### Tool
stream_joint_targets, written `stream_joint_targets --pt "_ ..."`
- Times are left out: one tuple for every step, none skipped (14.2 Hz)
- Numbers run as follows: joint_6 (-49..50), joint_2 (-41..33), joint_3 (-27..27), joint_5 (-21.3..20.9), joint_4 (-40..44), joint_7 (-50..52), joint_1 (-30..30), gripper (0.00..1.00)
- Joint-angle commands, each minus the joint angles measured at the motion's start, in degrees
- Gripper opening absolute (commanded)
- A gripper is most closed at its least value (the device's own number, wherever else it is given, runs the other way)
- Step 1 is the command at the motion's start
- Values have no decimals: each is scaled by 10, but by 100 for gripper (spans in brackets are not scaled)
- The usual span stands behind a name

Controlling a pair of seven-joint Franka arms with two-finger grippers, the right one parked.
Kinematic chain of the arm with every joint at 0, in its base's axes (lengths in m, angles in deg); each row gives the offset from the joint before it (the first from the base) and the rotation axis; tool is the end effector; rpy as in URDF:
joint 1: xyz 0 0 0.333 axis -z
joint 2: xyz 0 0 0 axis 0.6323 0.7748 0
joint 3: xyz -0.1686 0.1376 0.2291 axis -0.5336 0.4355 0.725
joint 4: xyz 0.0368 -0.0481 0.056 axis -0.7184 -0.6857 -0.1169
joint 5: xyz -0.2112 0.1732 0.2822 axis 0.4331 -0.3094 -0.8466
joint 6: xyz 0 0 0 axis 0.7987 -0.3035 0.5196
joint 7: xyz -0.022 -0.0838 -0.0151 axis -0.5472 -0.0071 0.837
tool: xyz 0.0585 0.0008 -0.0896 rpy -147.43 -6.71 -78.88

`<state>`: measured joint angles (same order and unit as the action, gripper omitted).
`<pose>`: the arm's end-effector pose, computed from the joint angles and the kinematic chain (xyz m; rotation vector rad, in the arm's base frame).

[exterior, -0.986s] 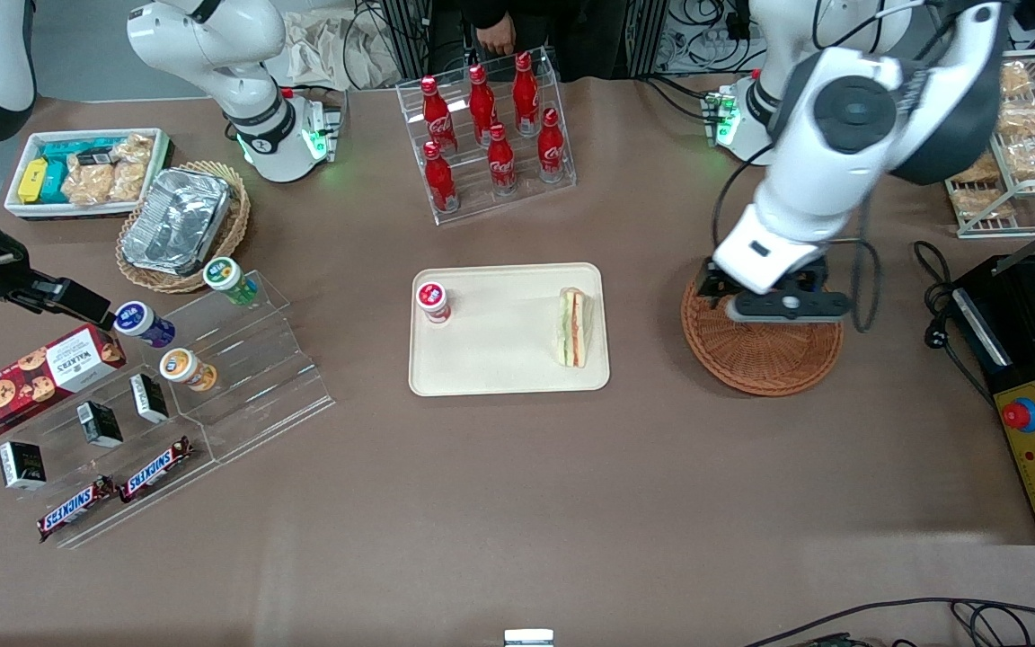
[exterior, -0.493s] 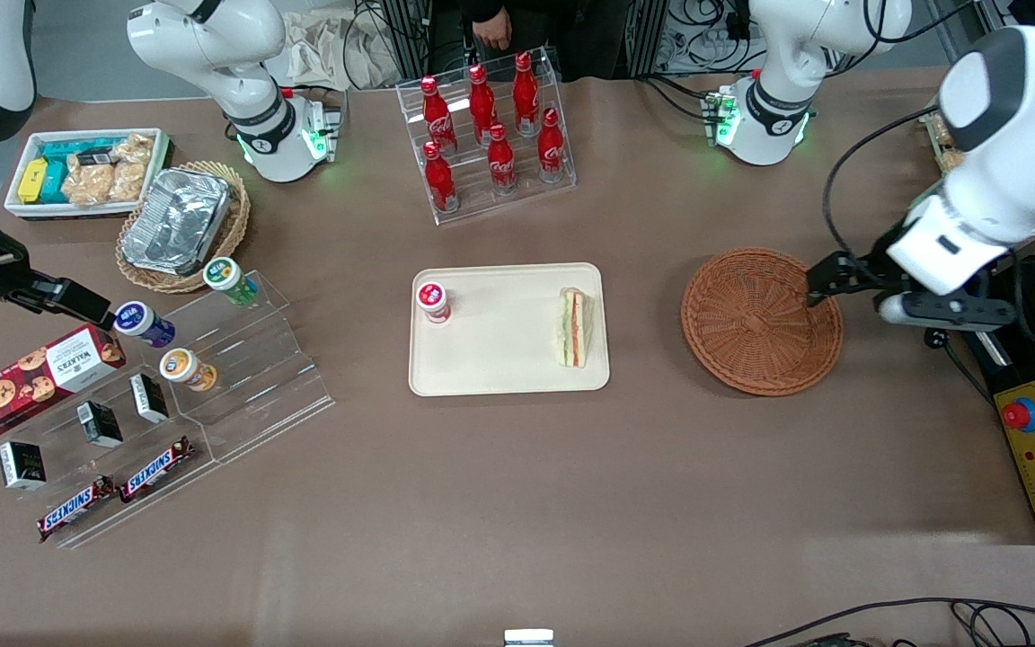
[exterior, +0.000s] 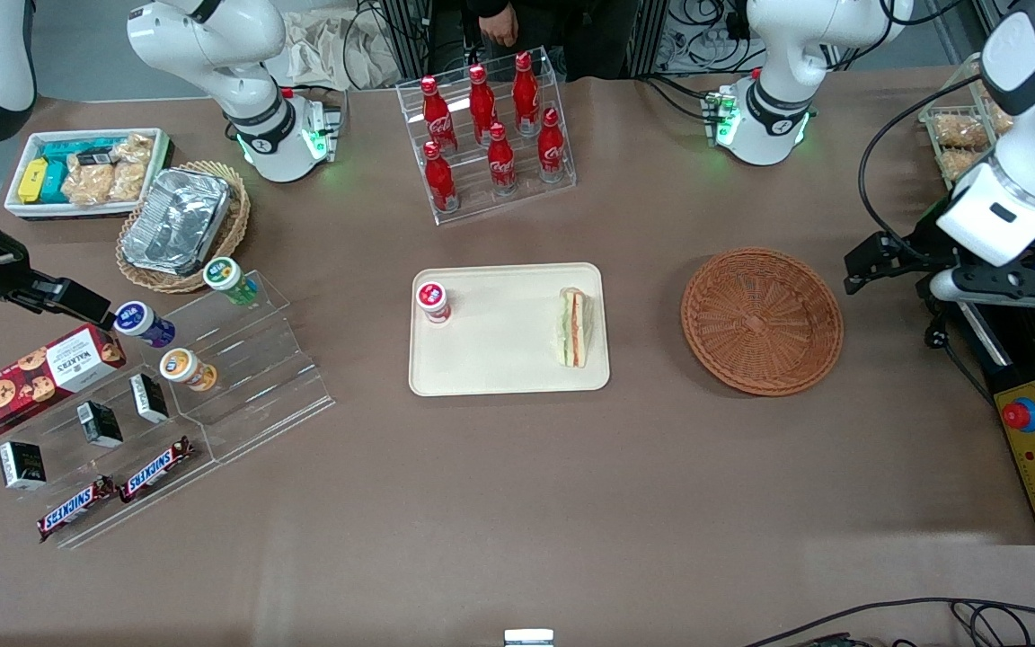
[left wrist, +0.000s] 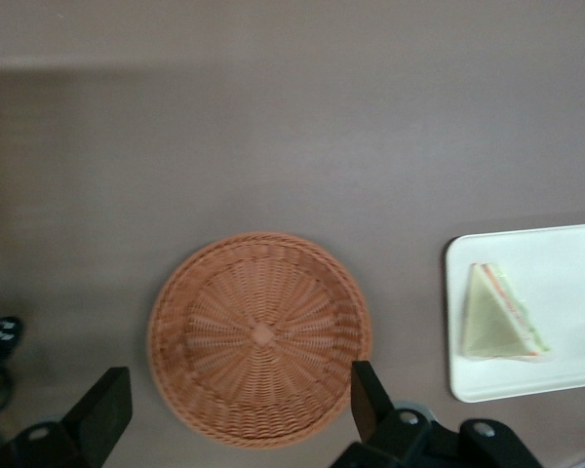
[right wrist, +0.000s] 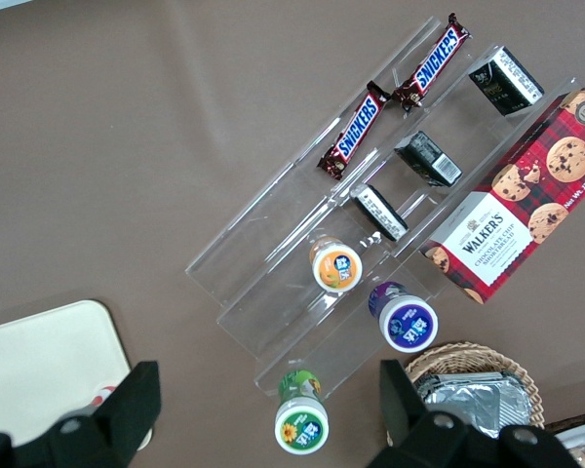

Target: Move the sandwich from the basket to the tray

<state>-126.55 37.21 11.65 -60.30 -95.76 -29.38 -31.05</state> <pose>0.5350 -0.0642 0.5669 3.0499 -0.1054 0.1552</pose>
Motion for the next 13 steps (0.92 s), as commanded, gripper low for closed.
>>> stream_joint_targets --pt "24 3 -88 -28 27 2 -75 100" --pt "25 9 -108 -28 35 1 -92 100" --pt "25 14 -115 -29 39 1 -98 100" --pt "25 15 -116 -29 39 -2 -98 100" --pt "25 18 -117 -27 41 -2 -99 100" --pt "25 30 -119 -27 50 -2 -98 100" --pt "25 42 -127 -28 65 -1 -98 100" --pt "25 50 -131 -30 69 -3 -98 100" --pt "24 54 -132 -42 69 -5 -98 100" --pt "23 63 -134 -48 69 -6 -98 100" --pt "19 65 -134 -50 68 -6 -98 100" --pt "17 65 -134 -52 65 -7 -98 100" --pt "17 63 -134 -52 62 -6 -98 100"
